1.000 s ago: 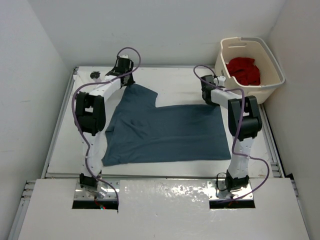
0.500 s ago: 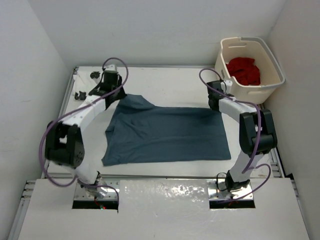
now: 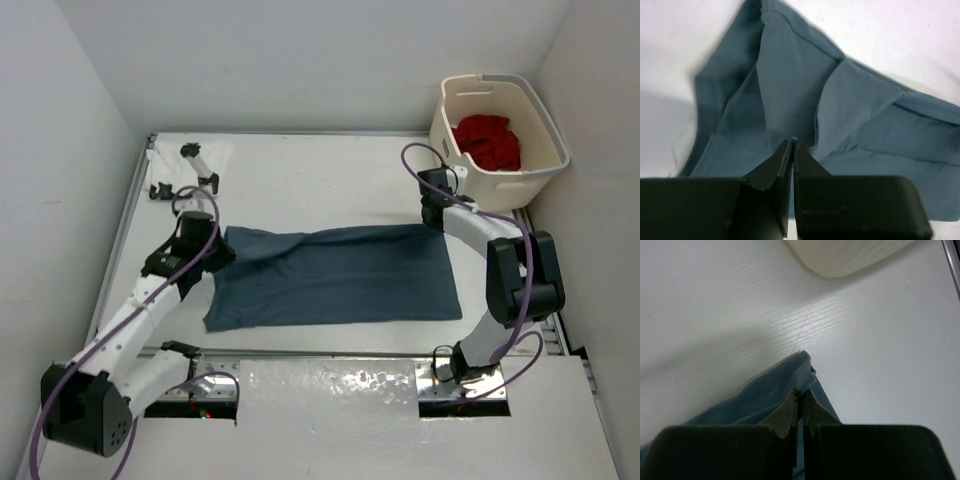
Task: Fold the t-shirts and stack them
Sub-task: Fold the other side of the tshirt into a rectangle, then rotate the tshirt 90 degrees
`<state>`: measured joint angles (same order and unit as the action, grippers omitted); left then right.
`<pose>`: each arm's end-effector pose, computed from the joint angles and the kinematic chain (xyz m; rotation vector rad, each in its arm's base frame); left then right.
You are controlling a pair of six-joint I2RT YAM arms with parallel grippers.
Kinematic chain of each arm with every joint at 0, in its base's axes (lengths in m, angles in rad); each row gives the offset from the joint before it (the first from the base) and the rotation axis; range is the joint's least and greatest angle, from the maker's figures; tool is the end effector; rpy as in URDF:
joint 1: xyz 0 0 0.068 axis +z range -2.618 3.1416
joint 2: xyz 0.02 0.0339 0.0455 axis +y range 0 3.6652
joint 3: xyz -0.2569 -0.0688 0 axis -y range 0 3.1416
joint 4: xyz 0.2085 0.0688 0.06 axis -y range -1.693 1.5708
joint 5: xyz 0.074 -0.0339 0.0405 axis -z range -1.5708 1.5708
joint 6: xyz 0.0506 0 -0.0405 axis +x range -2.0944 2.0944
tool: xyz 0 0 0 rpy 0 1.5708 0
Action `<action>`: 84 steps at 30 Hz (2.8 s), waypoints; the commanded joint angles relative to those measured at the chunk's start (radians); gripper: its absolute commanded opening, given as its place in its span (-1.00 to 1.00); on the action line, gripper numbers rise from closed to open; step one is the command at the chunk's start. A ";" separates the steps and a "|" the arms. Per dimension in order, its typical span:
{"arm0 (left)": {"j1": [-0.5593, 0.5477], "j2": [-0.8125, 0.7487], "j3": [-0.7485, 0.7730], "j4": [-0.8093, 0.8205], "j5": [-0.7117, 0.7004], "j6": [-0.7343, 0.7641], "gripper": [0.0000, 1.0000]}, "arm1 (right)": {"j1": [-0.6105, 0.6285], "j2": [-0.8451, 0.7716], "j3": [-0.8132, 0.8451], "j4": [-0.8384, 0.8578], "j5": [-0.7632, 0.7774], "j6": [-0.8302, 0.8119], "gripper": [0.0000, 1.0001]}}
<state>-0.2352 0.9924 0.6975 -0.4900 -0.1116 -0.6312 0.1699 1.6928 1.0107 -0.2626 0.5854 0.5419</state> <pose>0.1807 -0.0375 0.2376 -0.5196 2.3109 -0.2920 0.3191 0.0264 0.1895 0.6556 2.2525 -0.3962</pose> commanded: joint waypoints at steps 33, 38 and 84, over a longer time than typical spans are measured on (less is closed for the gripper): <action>-0.045 -0.218 -0.159 -0.464 0.046 -0.364 -1.00 | -0.004 -0.243 -0.320 -0.023 -0.038 0.066 -0.66; -0.098 -0.255 -0.151 -0.486 0.055 -0.416 -1.00 | -0.006 -0.254 -0.328 -0.027 -0.035 0.069 -0.58; -0.101 1.449 1.129 0.072 0.096 -0.022 0.99 | 0.161 -0.280 -0.540 0.080 -0.743 0.036 0.98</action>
<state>-0.3359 2.2127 1.6653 -0.4187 0.0097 -0.7403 0.2581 1.4063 0.5198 -0.0345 -0.0048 0.5095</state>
